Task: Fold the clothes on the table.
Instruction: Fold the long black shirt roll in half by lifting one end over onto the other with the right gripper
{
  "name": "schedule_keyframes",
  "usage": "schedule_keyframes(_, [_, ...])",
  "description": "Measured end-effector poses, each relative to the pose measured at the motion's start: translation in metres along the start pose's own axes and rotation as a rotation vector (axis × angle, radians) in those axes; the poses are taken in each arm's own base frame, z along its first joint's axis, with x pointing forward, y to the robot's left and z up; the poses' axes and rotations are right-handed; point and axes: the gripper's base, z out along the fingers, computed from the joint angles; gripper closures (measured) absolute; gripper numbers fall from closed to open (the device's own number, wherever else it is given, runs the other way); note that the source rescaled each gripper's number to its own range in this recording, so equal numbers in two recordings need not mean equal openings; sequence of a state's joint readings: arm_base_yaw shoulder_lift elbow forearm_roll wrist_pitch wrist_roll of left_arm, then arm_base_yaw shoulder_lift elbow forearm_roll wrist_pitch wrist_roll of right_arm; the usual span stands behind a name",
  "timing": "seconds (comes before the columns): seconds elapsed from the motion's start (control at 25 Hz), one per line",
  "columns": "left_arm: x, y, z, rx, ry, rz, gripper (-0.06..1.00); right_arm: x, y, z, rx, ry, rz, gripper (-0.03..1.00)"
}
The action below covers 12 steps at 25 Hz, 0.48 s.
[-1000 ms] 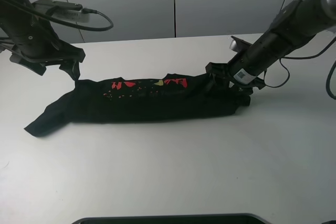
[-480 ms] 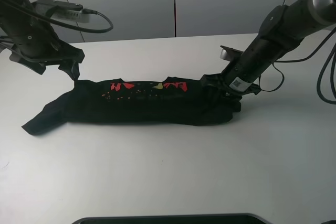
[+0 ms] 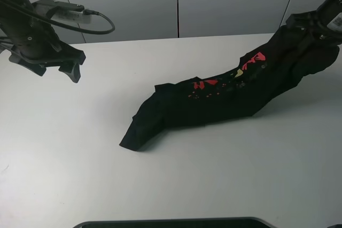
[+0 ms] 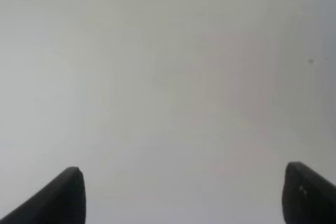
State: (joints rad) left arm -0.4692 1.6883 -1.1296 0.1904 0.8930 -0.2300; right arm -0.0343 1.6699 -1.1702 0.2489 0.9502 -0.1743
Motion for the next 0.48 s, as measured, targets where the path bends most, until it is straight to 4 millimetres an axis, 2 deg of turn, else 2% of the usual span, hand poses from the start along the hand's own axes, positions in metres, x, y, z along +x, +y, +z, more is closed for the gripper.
schedule_keyframes(0.08, [0.0,0.0,0.0,0.0,0.0,0.0,-0.05,0.004,0.025,-0.001,-0.076,0.016,-0.041,0.85])
schedule_keyframes(0.24, [0.0,0.0,0.0,0.0,0.0,0.0,-0.05,0.018,0.096,0.018,-0.218,0.03,-0.158,0.85])
schedule_keyframes(0.36, [0.0,0.0,0.0,0.0,0.0,0.0,-0.05,0.029,0.142,0.041,-0.271,0.041,-0.235,0.85])
schedule_keyframes(0.48, [0.0,0.0,0.0,0.0,0.0,0.0,-0.05,0.04,0.17,0.076,-0.291,0.099,-0.254,0.85])
